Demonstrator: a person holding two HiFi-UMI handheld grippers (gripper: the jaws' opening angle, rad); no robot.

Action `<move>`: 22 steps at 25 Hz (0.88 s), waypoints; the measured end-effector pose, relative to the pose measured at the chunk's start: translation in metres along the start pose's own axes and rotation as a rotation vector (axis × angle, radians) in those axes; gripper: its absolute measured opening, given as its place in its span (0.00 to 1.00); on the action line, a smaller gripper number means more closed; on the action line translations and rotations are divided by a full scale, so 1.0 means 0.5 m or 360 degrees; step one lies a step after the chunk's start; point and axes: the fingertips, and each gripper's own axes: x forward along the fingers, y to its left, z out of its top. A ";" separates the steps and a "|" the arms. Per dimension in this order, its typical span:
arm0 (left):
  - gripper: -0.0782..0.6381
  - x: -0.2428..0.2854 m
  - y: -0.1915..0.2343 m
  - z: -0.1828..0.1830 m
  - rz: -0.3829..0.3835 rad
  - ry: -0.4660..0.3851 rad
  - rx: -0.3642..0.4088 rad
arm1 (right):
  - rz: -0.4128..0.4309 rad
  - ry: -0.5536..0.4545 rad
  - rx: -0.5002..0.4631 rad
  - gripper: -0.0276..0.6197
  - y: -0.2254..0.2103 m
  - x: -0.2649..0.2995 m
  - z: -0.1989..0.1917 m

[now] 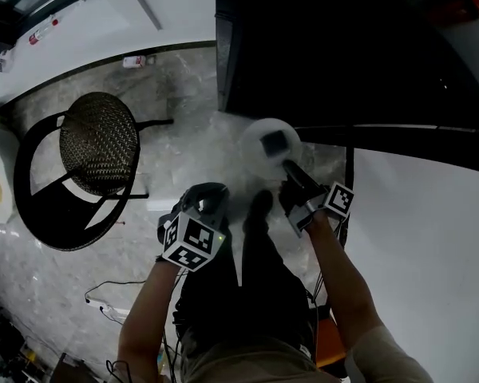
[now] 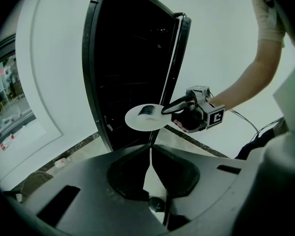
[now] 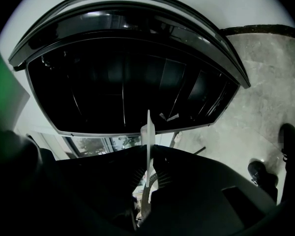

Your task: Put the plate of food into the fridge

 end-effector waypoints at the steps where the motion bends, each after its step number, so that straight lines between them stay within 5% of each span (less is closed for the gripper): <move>1: 0.13 0.003 -0.002 -0.003 -0.0001 -0.0001 -0.0005 | -0.0006 0.0002 -0.0012 0.10 -0.005 -0.001 0.002; 22: 0.13 0.125 -0.012 -0.094 -0.0016 -0.0020 -0.0153 | 0.0050 -0.0007 -0.0003 0.10 -0.071 0.059 0.040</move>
